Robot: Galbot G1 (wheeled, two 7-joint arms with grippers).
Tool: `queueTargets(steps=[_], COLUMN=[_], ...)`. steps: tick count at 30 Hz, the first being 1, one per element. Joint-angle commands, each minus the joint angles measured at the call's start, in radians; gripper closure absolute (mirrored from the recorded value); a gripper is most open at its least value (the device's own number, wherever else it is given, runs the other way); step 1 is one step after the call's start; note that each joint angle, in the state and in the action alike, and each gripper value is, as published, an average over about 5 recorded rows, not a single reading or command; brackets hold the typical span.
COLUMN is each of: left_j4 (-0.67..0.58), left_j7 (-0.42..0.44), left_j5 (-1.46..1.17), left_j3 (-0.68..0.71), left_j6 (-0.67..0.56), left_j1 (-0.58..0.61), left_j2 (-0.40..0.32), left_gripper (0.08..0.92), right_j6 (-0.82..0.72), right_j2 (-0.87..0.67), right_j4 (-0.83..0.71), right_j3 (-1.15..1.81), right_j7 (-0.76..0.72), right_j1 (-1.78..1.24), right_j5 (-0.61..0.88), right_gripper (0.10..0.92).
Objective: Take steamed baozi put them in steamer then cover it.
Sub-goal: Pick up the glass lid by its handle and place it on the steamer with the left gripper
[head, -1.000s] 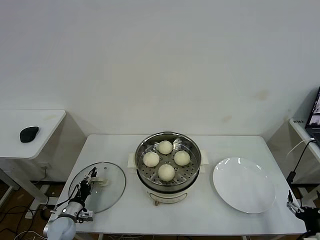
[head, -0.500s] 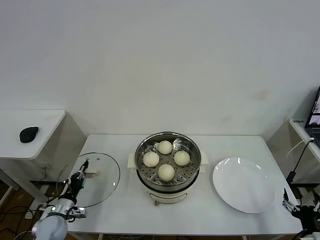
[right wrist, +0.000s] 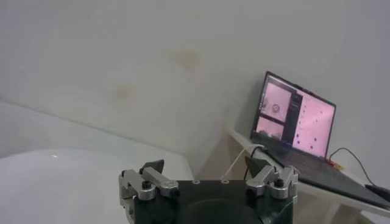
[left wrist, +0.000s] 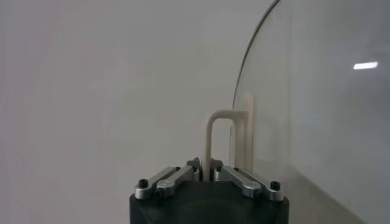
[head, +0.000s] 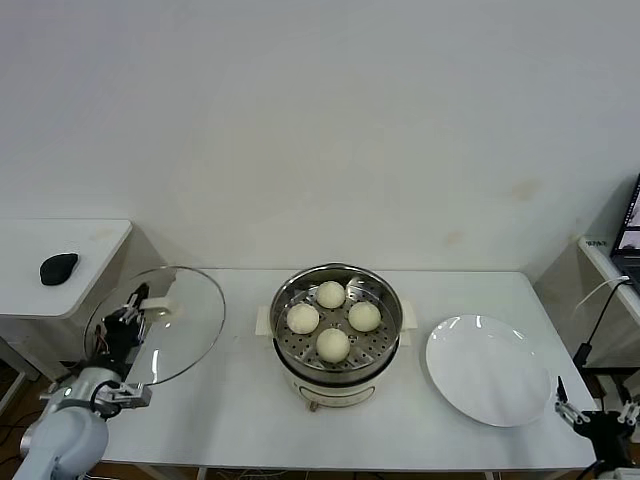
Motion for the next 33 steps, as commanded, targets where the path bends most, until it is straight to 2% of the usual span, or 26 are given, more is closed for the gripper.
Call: queueTargets(steps=[1, 5, 9, 12, 20, 33], left_j4=[-0.173, -0.133, -0.092, -0.076, -0.017, 0.073], left_j7=[0.096, 0.137, 0.199, 0.246, 0.324, 0.345], left_j5=[-0.098, -0.039, 0.047, 0.112, 0.318, 0.419], left_j3=[0.299, 0.461, 0.565, 0.620, 0.706, 0.747], left_j6=[0.219, 0.269, 0.311, 0.342, 0.363, 0.358], left_j1=[-0.162, -0.302, -0.445, -0.503, -0.530, -0.527], left_j2=[0.061, 0.018, -0.061, -0.128, -0.303, -0.432], left_gripper=[0.846, 0.846, 0.846, 0.846, 0.846, 0.846], right_j6=[0.018, 0.025, 0.023, 0.025, 0.027, 0.042], right_j2=[0.039, 0.062, 0.082, 0.090, 0.100, 0.109], right_j4=[-0.007, -0.018, -0.032, -0.044, -0.067, -0.101], right_j3=[-0.042, -0.068, -0.092, -0.102, -0.116, -0.133], right_j7=[0.024, 0.034, 0.040, 0.044, 0.050, 0.056], right_j1=[-0.001, 0.019, 0.046, 0.058, 0.078, 0.077], right_j5=[-0.054, -0.089, -0.120, -0.139, -0.170, -0.185], right_gripper=[0.203, 0.203, 0.203, 0.203, 0.203, 0.203])
